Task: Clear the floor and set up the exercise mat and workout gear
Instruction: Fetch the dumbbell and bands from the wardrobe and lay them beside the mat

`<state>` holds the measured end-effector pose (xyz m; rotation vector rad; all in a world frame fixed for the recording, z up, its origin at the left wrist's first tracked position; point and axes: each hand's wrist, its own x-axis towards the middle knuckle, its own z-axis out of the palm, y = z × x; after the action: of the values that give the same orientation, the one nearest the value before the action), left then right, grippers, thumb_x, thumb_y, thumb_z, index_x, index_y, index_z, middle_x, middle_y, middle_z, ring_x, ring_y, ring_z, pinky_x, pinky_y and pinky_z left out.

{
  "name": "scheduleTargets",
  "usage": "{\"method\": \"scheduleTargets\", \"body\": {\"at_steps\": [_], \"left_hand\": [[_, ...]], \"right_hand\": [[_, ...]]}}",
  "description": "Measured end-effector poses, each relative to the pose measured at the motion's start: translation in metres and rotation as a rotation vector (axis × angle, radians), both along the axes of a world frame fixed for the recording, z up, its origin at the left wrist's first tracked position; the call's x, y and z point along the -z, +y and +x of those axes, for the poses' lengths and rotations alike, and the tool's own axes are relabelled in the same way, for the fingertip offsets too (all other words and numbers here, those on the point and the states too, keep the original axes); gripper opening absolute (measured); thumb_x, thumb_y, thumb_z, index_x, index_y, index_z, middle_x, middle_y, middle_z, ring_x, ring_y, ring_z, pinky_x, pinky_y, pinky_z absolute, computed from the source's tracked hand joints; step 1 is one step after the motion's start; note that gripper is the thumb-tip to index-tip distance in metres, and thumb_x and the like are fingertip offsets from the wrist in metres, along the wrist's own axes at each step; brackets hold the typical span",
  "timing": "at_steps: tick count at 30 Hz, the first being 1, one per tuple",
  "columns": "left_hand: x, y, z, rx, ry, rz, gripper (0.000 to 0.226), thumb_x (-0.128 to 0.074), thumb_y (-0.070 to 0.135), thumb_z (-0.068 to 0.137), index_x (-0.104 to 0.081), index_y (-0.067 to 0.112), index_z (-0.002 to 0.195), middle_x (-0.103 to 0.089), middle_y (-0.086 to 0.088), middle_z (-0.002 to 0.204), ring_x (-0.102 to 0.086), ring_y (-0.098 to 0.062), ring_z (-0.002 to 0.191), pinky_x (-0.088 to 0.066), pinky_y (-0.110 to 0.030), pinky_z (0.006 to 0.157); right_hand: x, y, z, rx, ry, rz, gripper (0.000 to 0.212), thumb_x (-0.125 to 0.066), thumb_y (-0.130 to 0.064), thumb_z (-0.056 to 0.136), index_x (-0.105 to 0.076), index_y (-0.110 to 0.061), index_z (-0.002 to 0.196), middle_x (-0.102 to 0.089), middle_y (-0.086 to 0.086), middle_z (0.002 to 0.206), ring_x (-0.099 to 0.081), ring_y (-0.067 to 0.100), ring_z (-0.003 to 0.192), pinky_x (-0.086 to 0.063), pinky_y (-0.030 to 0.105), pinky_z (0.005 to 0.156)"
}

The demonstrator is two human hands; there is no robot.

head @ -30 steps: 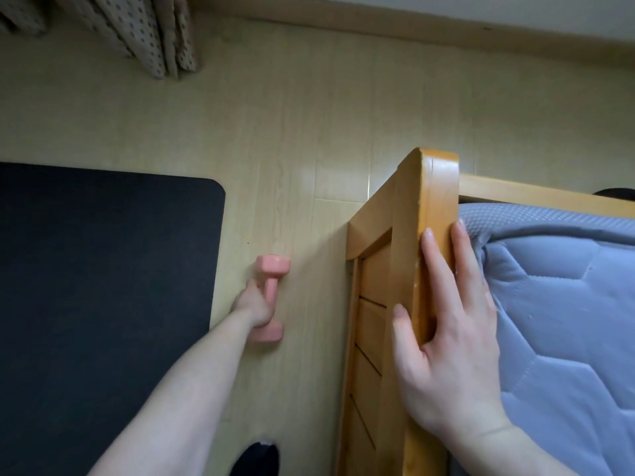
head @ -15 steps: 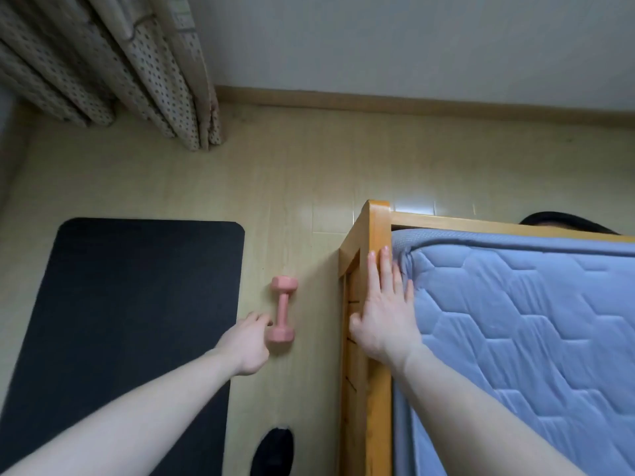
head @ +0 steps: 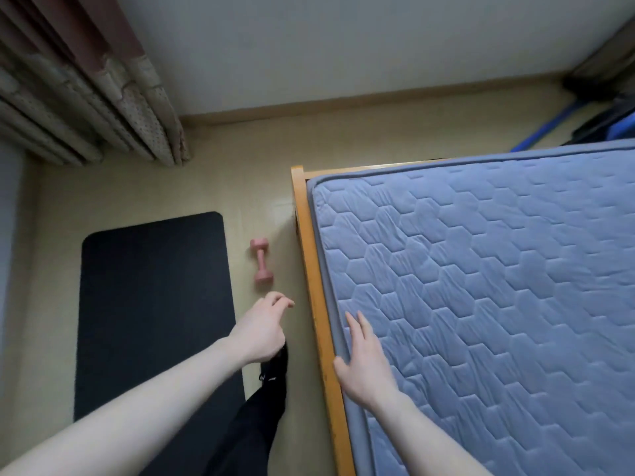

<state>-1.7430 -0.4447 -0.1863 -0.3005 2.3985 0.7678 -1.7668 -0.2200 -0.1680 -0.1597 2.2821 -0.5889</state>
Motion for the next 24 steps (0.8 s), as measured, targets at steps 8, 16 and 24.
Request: {"method": "scheduleTargets", "body": {"at_steps": [8, 16, 24], "left_hand": [[-0.177, 0.180, 0.128, 0.417, 0.201, -0.014, 0.055, -0.048, 0.012, 0.091, -0.045, 0.022, 0.145, -0.032, 0.002, 0.156, -0.036, -0.021, 0.140, -0.033, -0.033, 0.116], [-0.269, 0.338, 0.193, 0.784, 0.336, 0.018, 0.049, -0.053, 0.035, 0.099, -0.040, 0.035, 0.146, -0.027, 0.007, 0.159, -0.034, -0.020, 0.142, -0.033, -0.038, 0.117], [-0.313, 0.478, 0.231, 1.278, 0.446, 0.082, 0.052, -0.054, 0.043, 0.099, -0.037, 0.037, 0.148, -0.021, 0.008, 0.163, -0.030, -0.021, 0.146, -0.032, -0.038, 0.119]], "right_hand": [[-0.153, 0.186, 0.183, 0.308, 0.140, -0.107, 0.079, -0.060, -0.026, 0.094, -0.020, -0.033, 0.161, -0.011, -0.012, 0.169, -0.012, 0.009, 0.156, -0.020, 0.031, 0.125], [-0.234, 0.334, 0.338, 0.713, 0.232, -0.059, 0.074, -0.063, -0.029, 0.092, -0.029, -0.030, 0.158, -0.016, -0.009, 0.168, -0.020, 0.013, 0.155, -0.020, 0.026, 0.122], [-0.279, 0.405, 0.467, 1.084, 0.368, 0.040, 0.073, -0.065, -0.031, 0.094, -0.031, -0.026, 0.158, -0.018, -0.004, 0.169, -0.018, 0.012, 0.155, -0.011, 0.017, 0.120]]}}
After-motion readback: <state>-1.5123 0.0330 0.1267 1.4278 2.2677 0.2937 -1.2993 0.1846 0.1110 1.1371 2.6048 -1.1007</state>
